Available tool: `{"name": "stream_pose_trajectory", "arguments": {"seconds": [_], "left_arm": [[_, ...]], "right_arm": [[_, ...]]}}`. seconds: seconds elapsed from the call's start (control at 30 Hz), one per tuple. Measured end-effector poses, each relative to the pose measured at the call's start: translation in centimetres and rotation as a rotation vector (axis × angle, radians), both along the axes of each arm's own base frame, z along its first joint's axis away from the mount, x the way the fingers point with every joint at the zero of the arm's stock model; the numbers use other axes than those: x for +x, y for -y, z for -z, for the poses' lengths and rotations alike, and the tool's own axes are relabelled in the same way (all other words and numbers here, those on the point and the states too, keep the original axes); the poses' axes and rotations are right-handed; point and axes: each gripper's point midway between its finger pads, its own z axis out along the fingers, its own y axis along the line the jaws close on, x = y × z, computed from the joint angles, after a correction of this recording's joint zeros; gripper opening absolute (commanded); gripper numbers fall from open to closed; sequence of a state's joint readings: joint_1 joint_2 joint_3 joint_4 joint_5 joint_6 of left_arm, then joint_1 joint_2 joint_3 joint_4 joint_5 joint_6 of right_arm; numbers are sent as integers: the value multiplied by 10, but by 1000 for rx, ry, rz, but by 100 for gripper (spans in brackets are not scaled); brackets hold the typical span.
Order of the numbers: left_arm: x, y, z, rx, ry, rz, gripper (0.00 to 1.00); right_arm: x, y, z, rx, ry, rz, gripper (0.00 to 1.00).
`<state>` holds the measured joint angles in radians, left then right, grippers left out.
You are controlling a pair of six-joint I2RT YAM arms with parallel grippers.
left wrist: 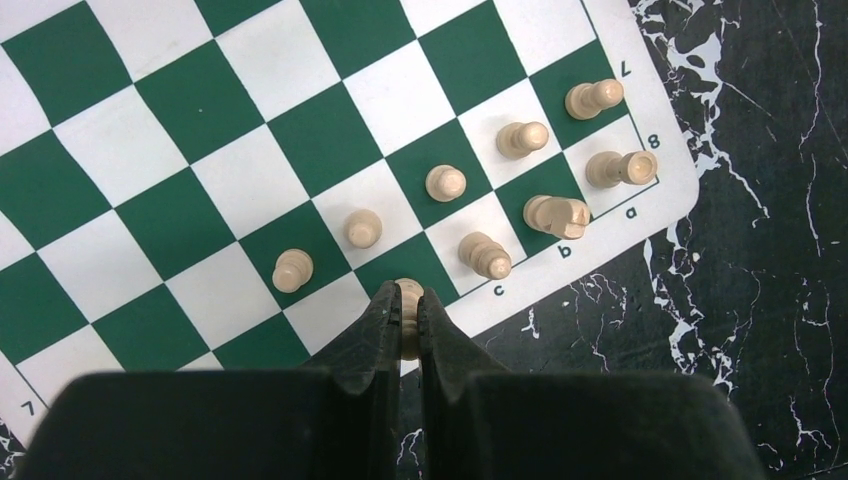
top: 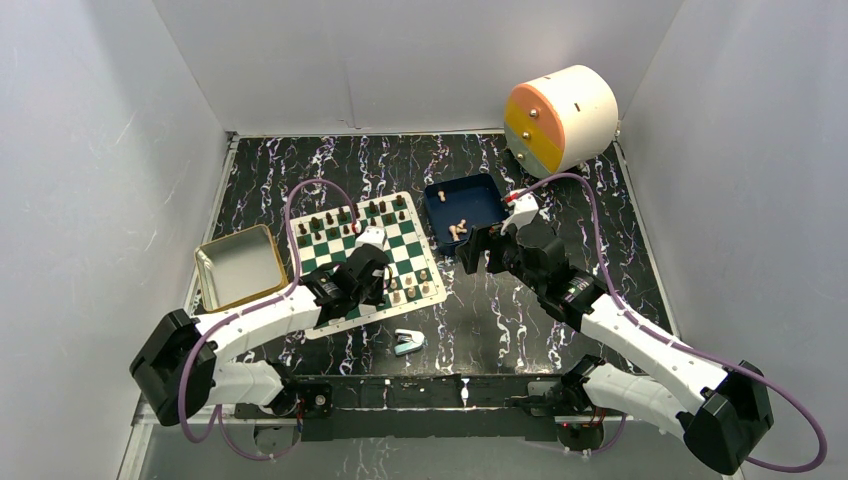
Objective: Set up the chess pieces on the board
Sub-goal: Place the chess piece on the chessboard.
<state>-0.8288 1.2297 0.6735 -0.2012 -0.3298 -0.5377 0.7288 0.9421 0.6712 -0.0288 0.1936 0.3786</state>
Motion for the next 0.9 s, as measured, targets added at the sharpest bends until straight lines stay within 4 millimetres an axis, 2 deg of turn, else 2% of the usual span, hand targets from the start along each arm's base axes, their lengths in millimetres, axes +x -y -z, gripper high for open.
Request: {"name": "stream_pose_trajectory", "arguments": {"seconds": [0.27,0.67,0.73,0.9], "left_arm": [[5,5,-2,-21,23,4,0],[6,7,9,-3,6,6,1],[6,7,9,-5,7,6,7],[5,6,9,4,1,13,30]], "right_arm": [[1,1,0,-5,4,3,99],[1,2,0,-15,10,5,99],[1,2,0,-14,10,5,99],[1,2,0,-15,10,4,99]]}}
